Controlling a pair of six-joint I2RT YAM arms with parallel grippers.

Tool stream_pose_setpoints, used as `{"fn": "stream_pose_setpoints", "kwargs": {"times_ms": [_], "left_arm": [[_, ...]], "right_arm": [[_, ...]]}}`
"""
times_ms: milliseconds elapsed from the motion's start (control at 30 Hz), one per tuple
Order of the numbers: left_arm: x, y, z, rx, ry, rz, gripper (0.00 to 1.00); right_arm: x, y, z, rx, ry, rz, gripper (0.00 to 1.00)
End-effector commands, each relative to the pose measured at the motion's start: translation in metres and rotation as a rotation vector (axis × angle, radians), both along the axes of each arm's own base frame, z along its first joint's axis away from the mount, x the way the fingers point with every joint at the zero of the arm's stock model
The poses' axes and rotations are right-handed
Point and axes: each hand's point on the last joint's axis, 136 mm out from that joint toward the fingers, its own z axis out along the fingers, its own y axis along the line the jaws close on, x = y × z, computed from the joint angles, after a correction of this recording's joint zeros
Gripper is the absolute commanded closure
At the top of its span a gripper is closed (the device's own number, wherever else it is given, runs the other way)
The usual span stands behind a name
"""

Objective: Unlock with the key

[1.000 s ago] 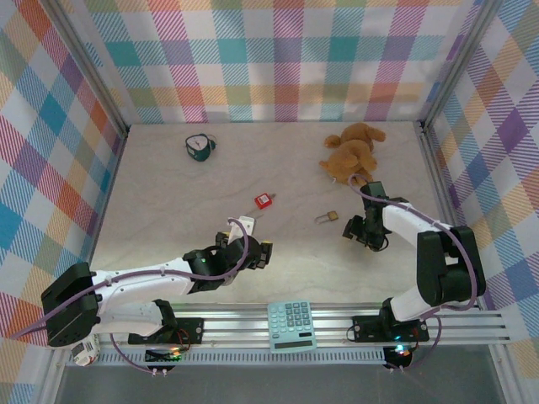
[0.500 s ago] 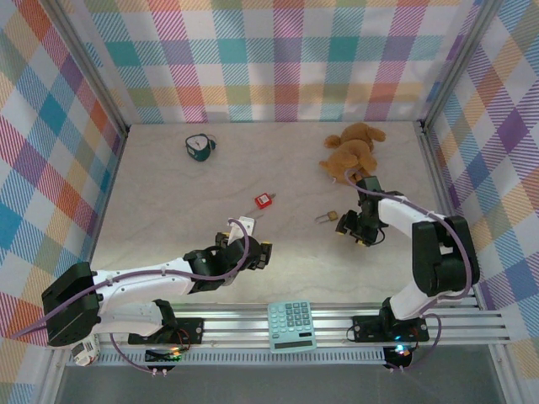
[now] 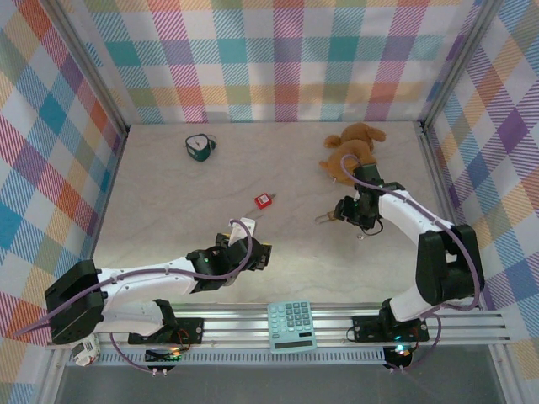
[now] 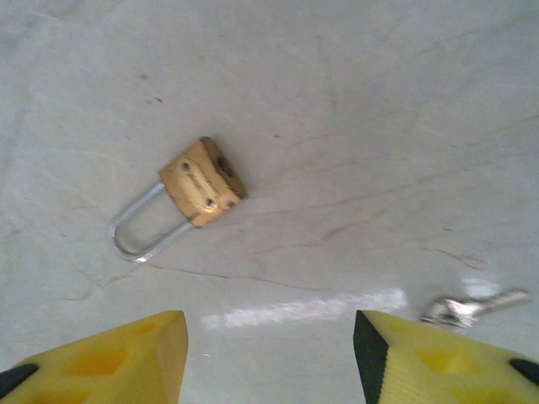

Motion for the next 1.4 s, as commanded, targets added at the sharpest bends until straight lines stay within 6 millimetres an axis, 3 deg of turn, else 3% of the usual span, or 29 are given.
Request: {"fn": "stream_pose_setpoints", "kwargs": {"times_ms": [0,200,433,533,1033,1367], "left_arm": [[0.008,-0.003,0.006,-0.004,-0.018,0.008,0.01],[0.009,-0.009,0.004,-0.009,-0.008,-0.003,0.01],[0.008,-0.008,0.002,-0.007,0.001,-0.006,0.01],[0.007,-0.009,0.004,-0.010,0.002,-0.008,0.01],[0.006,-0.007,0.004,-0.016,0.003,-0.010,0.02],[0.003,-0.002,0.004,-0.023,0.002,-0.004,0.02]], "right_arm": [[-0.019,-0.032,-0.009,-0.212,0.074,0.005,0.48],[-0.021,-0.044,-0.025,-0.326,0.152,0.045,0.57],[-0.014,-0.033,-0.035,-0.293,0.171,0.115,0.57],[-0.013,-0.029,-0.042,-0.277,0.190,0.133,0.62],[-0.029,-0.026,-0.035,-0.235,0.209,0.105,0.63],[-0.035,-0.034,-0.043,-0.283,0.259,0.094,0.61]]}}
